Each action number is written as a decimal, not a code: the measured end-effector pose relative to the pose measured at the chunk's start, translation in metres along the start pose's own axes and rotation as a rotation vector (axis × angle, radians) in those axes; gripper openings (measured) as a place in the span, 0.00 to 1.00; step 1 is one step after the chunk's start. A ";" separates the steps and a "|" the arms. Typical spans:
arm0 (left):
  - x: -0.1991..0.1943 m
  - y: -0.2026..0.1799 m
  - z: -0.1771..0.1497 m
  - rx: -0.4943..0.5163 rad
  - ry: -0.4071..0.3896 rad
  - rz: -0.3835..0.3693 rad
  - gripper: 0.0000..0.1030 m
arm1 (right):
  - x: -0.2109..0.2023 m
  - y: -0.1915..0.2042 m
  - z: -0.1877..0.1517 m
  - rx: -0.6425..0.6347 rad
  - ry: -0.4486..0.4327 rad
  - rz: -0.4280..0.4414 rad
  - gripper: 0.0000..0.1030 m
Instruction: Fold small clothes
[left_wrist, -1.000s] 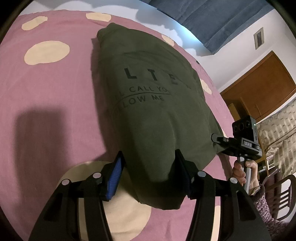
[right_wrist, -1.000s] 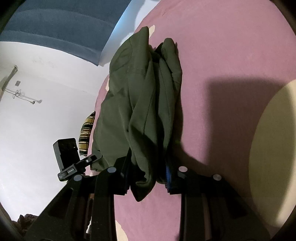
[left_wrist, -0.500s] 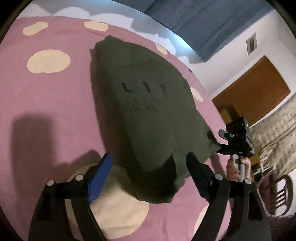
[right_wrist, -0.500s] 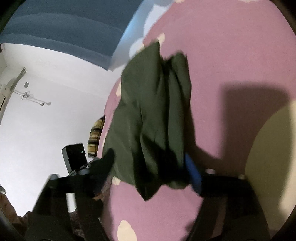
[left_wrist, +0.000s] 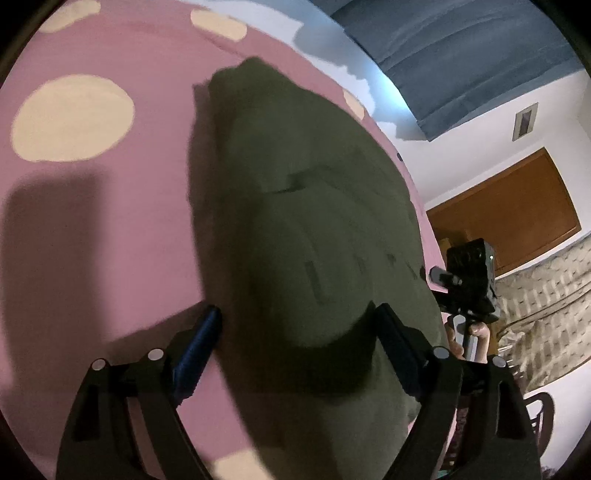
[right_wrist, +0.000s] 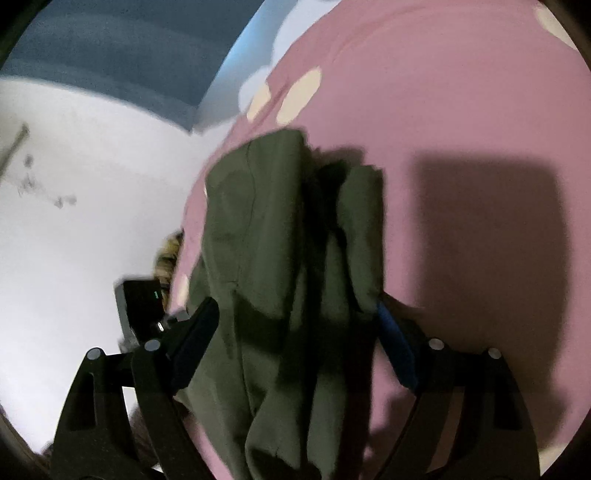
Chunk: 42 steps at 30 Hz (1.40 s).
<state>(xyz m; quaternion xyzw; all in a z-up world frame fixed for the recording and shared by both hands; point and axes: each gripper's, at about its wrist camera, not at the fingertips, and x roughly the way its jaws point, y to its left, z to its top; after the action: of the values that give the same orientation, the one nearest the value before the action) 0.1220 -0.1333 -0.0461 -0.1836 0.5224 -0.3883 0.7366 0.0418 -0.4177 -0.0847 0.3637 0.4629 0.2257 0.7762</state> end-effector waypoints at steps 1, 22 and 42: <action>0.000 -0.002 -0.002 0.007 -0.003 0.005 0.76 | 0.005 0.004 0.001 -0.024 0.019 -0.026 0.78; -0.034 -0.053 0.012 0.262 -0.093 0.292 0.44 | 0.015 0.046 -0.003 -0.126 -0.064 -0.013 0.19; -0.063 0.042 0.047 0.105 -0.153 0.288 0.49 | 0.110 0.051 0.057 -0.070 -0.022 0.059 0.23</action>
<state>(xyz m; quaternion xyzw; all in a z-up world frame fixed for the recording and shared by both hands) 0.1716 -0.0650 -0.0164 -0.0970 0.4649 -0.2904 0.8307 0.1432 -0.3304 -0.0887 0.3521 0.4354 0.2605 0.7865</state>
